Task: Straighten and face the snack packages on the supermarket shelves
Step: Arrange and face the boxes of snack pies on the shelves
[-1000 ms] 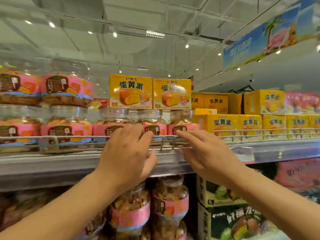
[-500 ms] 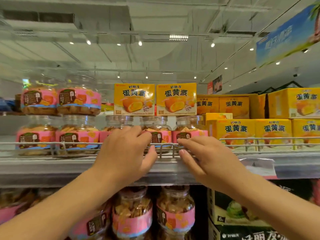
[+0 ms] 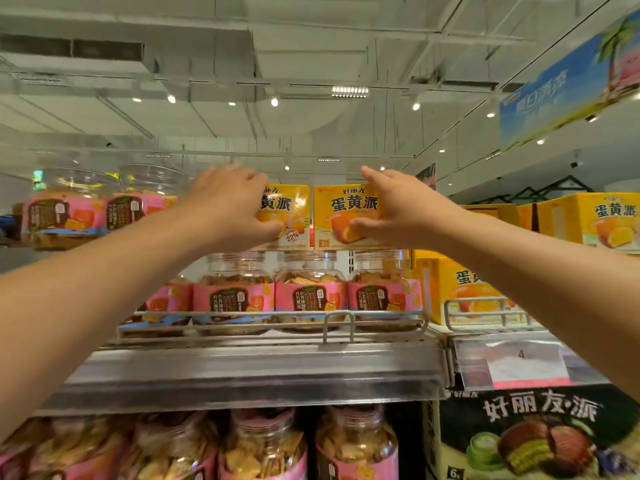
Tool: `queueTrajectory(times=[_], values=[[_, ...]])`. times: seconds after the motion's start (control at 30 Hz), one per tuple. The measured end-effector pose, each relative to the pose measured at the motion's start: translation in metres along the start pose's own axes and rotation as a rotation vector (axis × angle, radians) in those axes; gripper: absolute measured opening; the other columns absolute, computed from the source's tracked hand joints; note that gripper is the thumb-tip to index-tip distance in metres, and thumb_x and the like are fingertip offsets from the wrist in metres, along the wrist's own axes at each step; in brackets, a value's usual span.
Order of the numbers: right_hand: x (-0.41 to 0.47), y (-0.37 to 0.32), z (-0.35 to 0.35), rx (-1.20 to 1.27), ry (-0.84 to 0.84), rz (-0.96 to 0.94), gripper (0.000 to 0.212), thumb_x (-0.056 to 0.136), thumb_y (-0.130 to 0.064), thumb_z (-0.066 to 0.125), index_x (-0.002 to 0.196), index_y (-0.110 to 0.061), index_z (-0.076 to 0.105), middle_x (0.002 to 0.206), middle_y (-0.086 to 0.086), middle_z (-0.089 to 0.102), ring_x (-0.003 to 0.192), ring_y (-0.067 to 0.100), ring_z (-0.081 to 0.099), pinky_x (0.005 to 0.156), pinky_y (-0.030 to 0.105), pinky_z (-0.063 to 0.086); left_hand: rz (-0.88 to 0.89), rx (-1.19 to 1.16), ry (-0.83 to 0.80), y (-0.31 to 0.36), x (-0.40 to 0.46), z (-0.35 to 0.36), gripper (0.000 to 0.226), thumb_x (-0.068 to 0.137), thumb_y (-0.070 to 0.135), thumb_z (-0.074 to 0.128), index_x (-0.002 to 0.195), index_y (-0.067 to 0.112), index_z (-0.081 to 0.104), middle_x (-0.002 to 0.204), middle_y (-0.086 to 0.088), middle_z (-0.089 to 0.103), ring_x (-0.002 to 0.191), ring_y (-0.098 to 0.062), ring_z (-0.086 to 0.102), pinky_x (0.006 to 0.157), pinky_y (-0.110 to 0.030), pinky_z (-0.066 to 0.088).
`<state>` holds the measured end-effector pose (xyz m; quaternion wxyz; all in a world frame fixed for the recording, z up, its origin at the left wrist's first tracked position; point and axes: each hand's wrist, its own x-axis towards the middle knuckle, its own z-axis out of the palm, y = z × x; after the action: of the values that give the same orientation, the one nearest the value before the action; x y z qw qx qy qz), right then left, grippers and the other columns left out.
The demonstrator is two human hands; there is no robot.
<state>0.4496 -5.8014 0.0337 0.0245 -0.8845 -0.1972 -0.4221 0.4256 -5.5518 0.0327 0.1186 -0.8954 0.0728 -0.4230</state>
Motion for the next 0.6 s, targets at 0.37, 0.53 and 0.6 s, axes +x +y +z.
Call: queueTrajectory(times=[0.37,0.53,0.6], values=[[-0.004,-0.012,-0.02,0.301,-0.001,0.109,0.062,0.067,-0.042,0.083,0.114,-0.029,0.043,0.103,0.0,0.062,0.08,0.016,0.065,0.064,0.04,0.061,0.009,-0.49,0.104,-0.014,-0.006,-0.01,0.058,0.068,0.038,0.085,0.105,0.026,0.043,0.094,0.0,0.059,0.075,-0.011,0.054,0.059,-0.029,0.041],[-0.011,-0.015,-0.024,0.282,0.063,0.09,0.069,0.069,-0.036,0.084,0.128,-0.028,0.05,0.119,0.001,0.059,0.098,0.019,0.06,0.078,0.039,0.058,0.052,-0.498,0.178,-0.019,-0.011,-0.004,0.068,0.069,0.039,0.083,0.127,0.027,0.052,0.12,-0.007,0.057,0.106,-0.025,0.051,0.087,-0.04,0.044],[-0.017,-0.016,-0.029,0.304,0.1,0.086,0.066,0.069,-0.036,0.083,0.128,-0.029,0.052,0.122,0.0,0.056,0.1,0.02,0.06,0.079,0.038,0.058,0.047,-0.529,0.244,-0.019,-0.016,-0.005,0.07,0.069,0.038,0.081,0.132,0.024,0.053,0.12,-0.011,0.056,0.111,-0.029,0.048,0.094,-0.044,0.042]])
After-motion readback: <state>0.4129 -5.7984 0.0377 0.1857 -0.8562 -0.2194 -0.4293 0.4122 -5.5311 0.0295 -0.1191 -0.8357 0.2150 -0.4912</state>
